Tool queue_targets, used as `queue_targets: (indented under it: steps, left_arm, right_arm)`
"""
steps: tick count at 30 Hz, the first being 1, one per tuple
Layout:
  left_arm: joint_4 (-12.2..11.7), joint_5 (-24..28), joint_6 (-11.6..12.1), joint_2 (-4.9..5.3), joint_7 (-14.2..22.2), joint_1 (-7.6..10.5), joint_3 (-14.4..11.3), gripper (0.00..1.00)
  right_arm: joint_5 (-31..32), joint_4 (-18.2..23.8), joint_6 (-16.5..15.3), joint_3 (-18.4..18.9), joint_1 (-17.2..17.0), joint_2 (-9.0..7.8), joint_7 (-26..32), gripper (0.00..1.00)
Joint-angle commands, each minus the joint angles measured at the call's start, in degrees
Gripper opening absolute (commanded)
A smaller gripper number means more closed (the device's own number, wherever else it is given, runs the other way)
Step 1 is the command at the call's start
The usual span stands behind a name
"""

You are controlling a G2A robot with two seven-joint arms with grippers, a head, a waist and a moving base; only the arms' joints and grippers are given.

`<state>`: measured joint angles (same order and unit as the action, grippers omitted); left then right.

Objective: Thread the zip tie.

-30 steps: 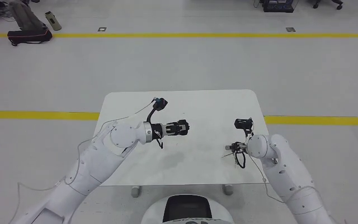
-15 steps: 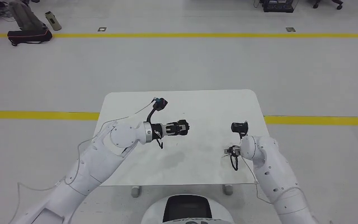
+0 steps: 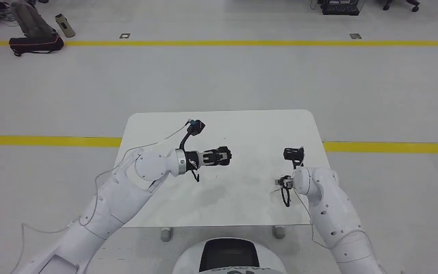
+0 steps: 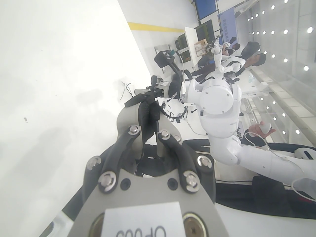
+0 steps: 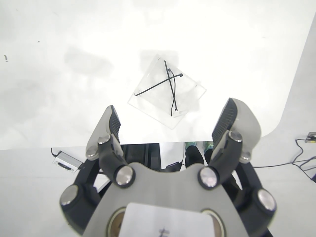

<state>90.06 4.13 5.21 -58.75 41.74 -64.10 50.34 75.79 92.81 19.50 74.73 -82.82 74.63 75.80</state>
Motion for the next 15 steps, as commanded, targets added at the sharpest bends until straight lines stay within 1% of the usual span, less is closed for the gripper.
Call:
queue_targets:
  steps: [1,3,4,6,7,12,15]
  left_arm:
    - [0.0,0.0,0.0,0.0,0.0,0.0,0.0,0.0]
    - [0.0,0.0,0.0,0.0,0.0,0.0,0.0,0.0]
    - [0.0,0.0,0.0,0.0,0.0,0.0,0.0,0.0]
    - [0.0,0.0,0.0,0.0,0.0,0.0,0.0,0.0]
    - [0.0,0.0,0.0,0.0,0.0,0.0,0.0,0.0]
    - [0.0,0.0,0.0,0.0,0.0,0.0,0.0,0.0]
    - [0.0,0.0,0.0,0.0,0.0,0.0,0.0,0.0]
  right_arm:
    - [-0.01,-0.58,-0.02,-0.21,0.28,0.33,0.47,1.0]
    - [0.13,-0.97,-0.02,-0.41,0.48,0.68,0.82,1.0]
    - [0.19,-1.08,-0.02,-0.52,0.5,0.89,0.94,0.82]
    - [0.73,-1.17,-0.02,-0.75,0.45,1.37,1.14,0.61]
    - [1.12,-1.19,-0.02,-0.78,0.4,1.59,1.2,0.48]
    - [3.7,-1.39,-0.02,-0.36,0.1,2.93,2.17,0.42]
    - [5.01,-1.84,-0.02,-0.12,-0.05,3.74,2.44,0.41]
